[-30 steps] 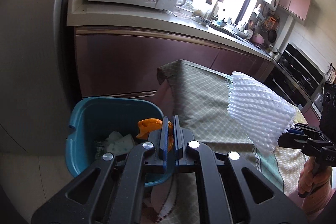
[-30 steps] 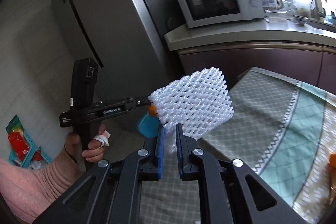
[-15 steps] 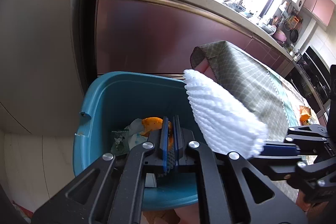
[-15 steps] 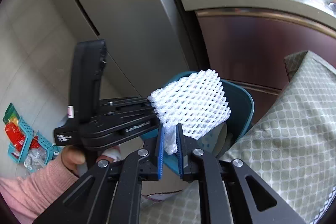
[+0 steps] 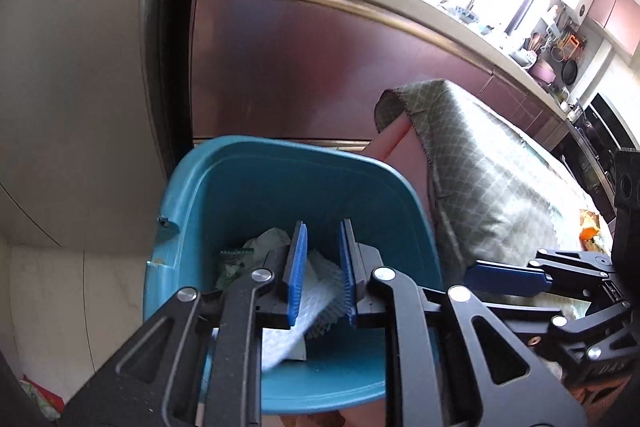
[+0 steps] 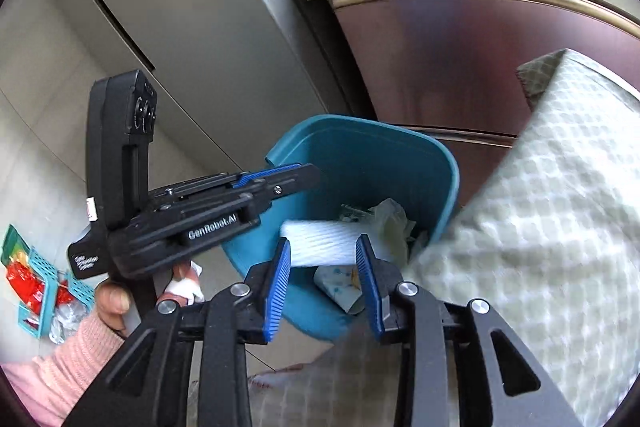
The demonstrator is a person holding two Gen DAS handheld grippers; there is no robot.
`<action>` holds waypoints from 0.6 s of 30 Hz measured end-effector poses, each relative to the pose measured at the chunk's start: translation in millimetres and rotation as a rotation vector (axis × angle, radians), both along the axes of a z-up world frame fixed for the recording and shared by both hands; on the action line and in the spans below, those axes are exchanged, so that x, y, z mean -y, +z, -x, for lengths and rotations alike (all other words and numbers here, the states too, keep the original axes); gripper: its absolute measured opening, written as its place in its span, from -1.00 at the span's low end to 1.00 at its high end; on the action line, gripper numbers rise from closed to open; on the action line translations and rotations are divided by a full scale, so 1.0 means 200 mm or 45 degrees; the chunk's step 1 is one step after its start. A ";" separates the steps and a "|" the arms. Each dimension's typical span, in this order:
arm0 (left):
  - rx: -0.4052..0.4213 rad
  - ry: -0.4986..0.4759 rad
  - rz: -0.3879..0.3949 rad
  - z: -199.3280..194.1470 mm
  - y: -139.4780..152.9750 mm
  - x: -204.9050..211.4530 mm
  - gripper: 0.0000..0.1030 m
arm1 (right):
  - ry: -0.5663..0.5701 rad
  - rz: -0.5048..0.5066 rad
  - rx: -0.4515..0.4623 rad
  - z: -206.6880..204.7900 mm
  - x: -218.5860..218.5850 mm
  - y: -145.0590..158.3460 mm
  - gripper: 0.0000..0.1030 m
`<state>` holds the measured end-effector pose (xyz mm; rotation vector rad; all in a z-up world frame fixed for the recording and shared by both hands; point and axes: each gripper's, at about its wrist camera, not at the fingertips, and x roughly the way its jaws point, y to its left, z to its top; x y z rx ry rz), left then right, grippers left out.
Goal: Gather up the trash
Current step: 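Carry the peel and foam net to the teal bin and open both tools, then move both open tools back over the table toward the remaining trash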
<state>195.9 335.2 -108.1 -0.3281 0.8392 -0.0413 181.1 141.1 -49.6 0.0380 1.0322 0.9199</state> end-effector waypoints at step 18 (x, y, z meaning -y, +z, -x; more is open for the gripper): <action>0.241 -0.538 -0.007 0.06 0.43 1.02 -0.32 | -0.538 -0.145 0.251 0.38 1.37 0.30 -0.12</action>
